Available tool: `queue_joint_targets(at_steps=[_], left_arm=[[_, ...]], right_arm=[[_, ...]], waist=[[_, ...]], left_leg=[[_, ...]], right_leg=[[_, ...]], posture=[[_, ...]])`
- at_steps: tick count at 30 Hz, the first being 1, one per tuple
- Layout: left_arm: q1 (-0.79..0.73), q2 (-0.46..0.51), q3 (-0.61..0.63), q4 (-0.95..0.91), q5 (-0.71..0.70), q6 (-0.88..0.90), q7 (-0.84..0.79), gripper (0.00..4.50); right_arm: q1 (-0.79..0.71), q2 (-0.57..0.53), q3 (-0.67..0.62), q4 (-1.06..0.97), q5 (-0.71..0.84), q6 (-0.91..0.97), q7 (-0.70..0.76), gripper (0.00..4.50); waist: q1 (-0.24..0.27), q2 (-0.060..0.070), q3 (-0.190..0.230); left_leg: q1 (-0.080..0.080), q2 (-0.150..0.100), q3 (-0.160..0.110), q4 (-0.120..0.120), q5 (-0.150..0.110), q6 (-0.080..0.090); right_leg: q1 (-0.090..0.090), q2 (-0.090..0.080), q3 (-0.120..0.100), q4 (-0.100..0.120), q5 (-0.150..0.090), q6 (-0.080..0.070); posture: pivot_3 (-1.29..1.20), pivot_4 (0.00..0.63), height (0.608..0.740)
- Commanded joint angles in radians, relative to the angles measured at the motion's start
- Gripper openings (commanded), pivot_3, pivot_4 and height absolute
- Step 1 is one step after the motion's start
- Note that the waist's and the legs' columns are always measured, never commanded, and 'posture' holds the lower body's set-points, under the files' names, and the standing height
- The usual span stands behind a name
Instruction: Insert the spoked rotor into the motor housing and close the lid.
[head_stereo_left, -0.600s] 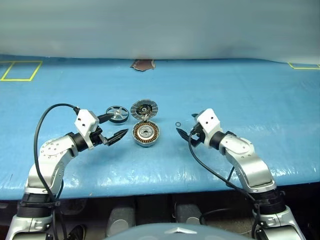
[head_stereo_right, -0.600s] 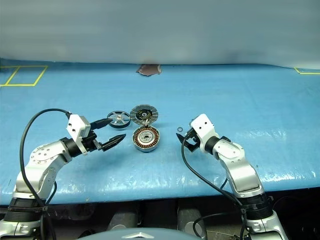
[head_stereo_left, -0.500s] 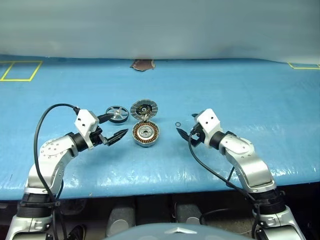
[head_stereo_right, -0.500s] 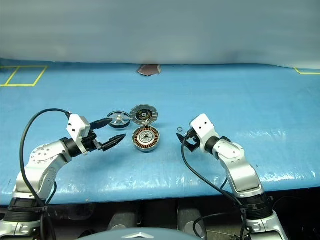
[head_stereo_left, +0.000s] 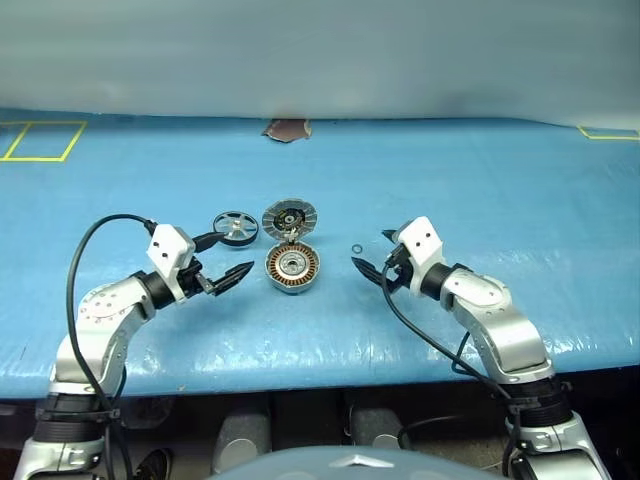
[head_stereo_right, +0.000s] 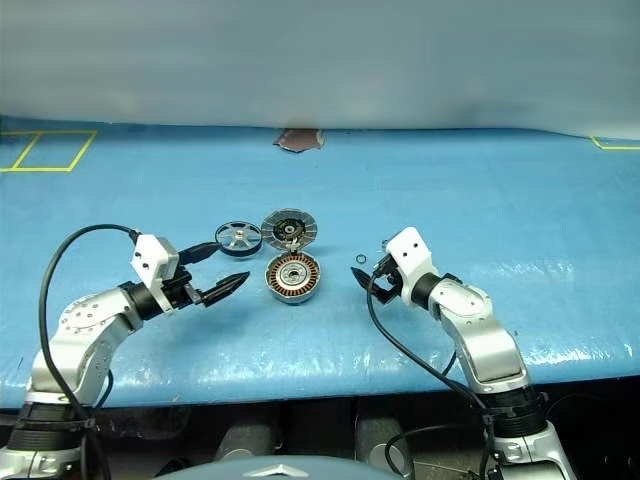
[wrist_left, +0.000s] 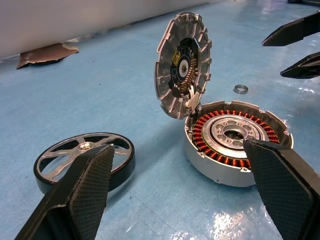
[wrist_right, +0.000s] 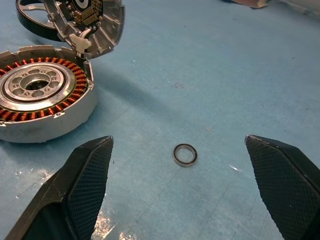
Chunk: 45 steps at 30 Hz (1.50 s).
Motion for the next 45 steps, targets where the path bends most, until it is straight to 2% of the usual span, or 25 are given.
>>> queue_joint_targets(at_steps=[1, 15, 26, 39, 45], left_arm=[[-0.017, -0.003, 0.015, -0.023, -0.009, -0.021, -0.001, 4.5], [-0.036, -0.017, 0.005, -0.01, 0.007, -0.027, 0.001, 4.5], [-0.025, -0.008, 0.018, -0.024, 0.018, -0.031, 0.023, 4.5], [0.018, -0.012, 0.036, -0.051, 0.016, -0.039, 0.045, 4.5], [0.016, -0.012, 0.035, -0.051, 0.016, -0.035, 0.052, 4.5]], right_arm=[[-0.004, 0.002, -0.031, -0.039, 0.038, 0.0, 0.009, 4.45], [-0.011, 0.007, -0.03, -0.005, 0.042, 0.002, -0.003, 4.45], [-0.143, 0.073, -0.005, 0.249, -0.012, -0.025, -0.057, 4.45], [-0.159, 0.115, 0.028, 0.339, -0.061, -0.034, -0.073, 4.45], [-0.163, 0.126, 0.034, 0.351, -0.072, -0.041, -0.073, 2.62]], waist=[[0.0, 0.0, 0.0], [-0.001, 0.0, 0.0], [-0.002, 0.0, 0.0], [-0.003, 0.0, 0.0], [-0.003, 0.0, 0.0]], left_leg=[[0.0, 0.0, 0.0, 0.0, 0.0, 0.0], [0.0, 0.0, 0.0, 0.0, 0.0, 0.0], [0.0, 0.0, 0.0, 0.0, 0.0, 0.0], [0.0, 0.0, 0.0, 0.0, 0.0, 0.0], [0.0, 0.0, 0.0, 0.0, 0.0, 0.0]], right_leg=[[0.0, 0.0, 0.0, 0.0, 0.0, 0.0], [0.0, 0.0, 0.0, 0.0, 0.0, 0.0], [0.0, 0.0, 0.0, 0.0, 0.0, 0.0], [0.0, 0.0, 0.0, 0.0, 0.0, 0.0], [0.0, 0.0, 0.0, 0.0, 0.0, 0.0]], posture=[[0.0, 0.15, 0.74], [0.0, 0.15, 0.74], [0.0, 0.15, 0.74], [0.0, 0.15, 0.74], [0.0, 0.15, 0.74]])
